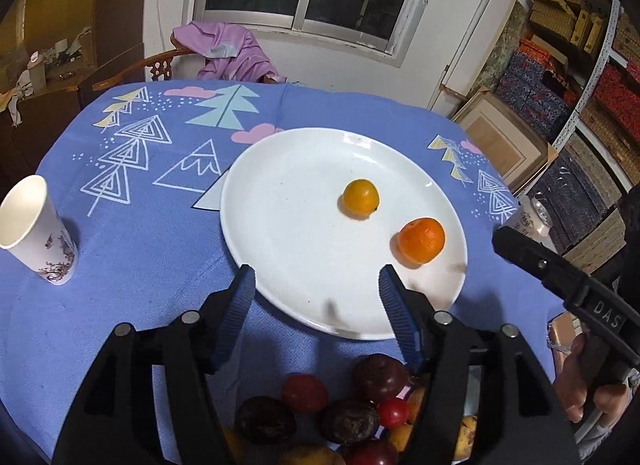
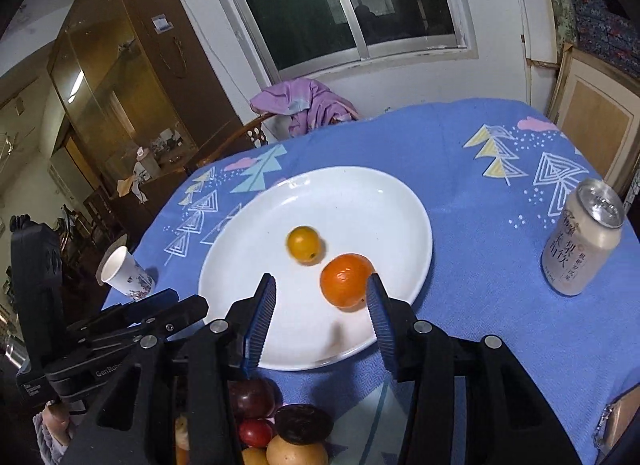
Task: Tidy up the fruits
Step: 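Carry both fruits onto the white plate and open both tools to release, then move both tools back toward the fruit pile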
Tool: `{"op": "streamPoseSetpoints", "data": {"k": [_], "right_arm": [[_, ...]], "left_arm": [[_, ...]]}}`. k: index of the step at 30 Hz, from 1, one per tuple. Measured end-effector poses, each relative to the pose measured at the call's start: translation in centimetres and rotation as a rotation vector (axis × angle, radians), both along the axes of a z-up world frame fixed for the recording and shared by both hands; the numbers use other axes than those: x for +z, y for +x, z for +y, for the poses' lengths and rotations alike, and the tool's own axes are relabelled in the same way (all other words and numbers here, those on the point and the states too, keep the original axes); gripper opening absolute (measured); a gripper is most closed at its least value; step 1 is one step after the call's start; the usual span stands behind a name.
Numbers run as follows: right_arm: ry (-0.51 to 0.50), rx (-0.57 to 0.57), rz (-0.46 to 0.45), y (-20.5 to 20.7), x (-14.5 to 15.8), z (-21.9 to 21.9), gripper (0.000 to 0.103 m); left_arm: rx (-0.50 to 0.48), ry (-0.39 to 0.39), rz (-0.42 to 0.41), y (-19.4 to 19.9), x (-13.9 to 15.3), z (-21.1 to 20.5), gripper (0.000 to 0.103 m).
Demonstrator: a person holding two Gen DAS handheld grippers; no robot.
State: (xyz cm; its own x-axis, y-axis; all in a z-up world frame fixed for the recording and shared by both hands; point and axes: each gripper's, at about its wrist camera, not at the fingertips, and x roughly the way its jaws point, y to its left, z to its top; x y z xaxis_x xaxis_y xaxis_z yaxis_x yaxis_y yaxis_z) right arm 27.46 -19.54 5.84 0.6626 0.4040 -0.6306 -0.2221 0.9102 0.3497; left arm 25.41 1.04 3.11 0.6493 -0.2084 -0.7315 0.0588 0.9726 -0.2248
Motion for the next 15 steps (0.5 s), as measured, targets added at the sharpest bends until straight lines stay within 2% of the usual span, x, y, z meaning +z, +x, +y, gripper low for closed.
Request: {"op": "streamPoseSetpoints", "data": {"k": [3, 5, 8, 11, 15], "right_arm": [[0.027, 0.005, -0.06, -2.4, 2.5, -0.6, 0.049], [0.042, 0.011, -0.092, -4.3, 3.6, -0.9, 0.057], [0.049, 0.013, -0.136, -7.6, 4.4, -1.5, 0.064], [0.043, 0.013, -0.154, -10.8, 3.2, -2.4, 0.064], [0.033, -0.036, -0.152, -14.6, -0.3, -5.1, 0.069]], "left_arm": [[0.04, 0.041, -0.069, -2.9, 2.2, 1.0, 0.075], [0.066, 0.072, -0.118, -5.2, 3.2, 1.7, 0.083], [0.083, 0.089, -0.156, -8.8, 3.5, 2.7, 0.086], [0.105, 0.094, -0.178, -12.7, 2.5, 3.8, 0.092], [0.122, 0.105, -0.224, -17.9, -0.1, 5.2, 0.096]]}}
